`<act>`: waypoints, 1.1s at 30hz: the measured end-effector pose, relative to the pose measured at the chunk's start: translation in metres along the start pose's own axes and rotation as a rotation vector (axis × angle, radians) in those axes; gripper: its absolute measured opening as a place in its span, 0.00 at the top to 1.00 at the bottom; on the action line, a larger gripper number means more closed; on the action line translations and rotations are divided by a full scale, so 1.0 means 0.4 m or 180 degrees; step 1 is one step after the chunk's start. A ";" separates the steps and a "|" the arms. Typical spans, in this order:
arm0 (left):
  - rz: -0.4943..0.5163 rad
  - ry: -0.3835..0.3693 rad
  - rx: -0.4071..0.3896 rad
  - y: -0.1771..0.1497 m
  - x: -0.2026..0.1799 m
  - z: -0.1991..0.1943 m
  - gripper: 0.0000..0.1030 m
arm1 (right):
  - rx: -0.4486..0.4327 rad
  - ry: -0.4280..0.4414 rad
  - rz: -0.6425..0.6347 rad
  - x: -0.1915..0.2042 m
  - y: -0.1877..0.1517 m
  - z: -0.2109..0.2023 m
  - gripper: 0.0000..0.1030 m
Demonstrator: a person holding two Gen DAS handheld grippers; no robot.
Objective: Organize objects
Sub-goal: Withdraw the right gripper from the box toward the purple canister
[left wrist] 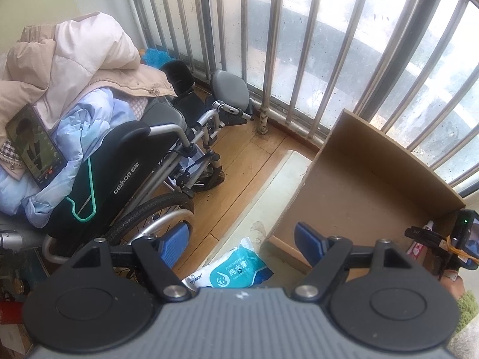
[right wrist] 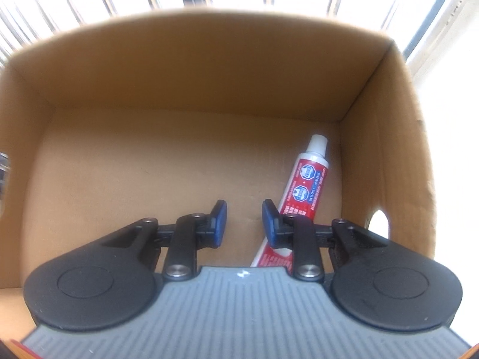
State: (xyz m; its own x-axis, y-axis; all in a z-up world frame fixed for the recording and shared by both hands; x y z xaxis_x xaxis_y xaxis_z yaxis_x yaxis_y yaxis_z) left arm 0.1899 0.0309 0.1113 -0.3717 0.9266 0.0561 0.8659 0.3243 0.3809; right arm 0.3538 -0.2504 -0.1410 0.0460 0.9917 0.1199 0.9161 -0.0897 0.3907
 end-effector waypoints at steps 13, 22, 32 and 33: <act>0.0104 -0.0513 -0.0460 -0.074 0.111 -0.069 0.09 | -0.0828 0.0678 -0.0279 0.042 -0.111 -0.540 0.19; 0.0203 -0.0977 -0.0734 -0.171 0.142 -0.054 0.00 | -0.1135 0.0903 -0.0542 0.120 -0.219 -0.761 0.01; -0.0135 -0.1465 -0.0602 -0.282 0.183 0.039 0.00 | -0.1127 0.0899 -0.0970 0.200 -0.392 -0.702 0.01; -0.0126 -0.1489 -0.0624 -0.291 0.182 0.054 0.00 | -0.1093 0.0941 -0.0970 0.199 -0.405 -0.682 0.01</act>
State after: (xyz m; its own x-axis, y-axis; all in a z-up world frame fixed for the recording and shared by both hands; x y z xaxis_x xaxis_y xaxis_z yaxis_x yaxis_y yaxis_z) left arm 0.0693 0.0648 0.0512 -0.1743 0.9149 -0.3640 0.7584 0.3605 0.5430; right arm 0.1004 -0.1821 0.0540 -0.3607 0.9138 0.1867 0.6853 0.1239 0.7176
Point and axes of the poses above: each gripper's, at about its wrist camera, not at the fingertips, and z roughly the way its jaws point, x to its left, y to its top, the point moved 8 cm from there along z, roughly the way its jaws point, and after that the axes turned 3 degrees about y, right-handed, at the moved point
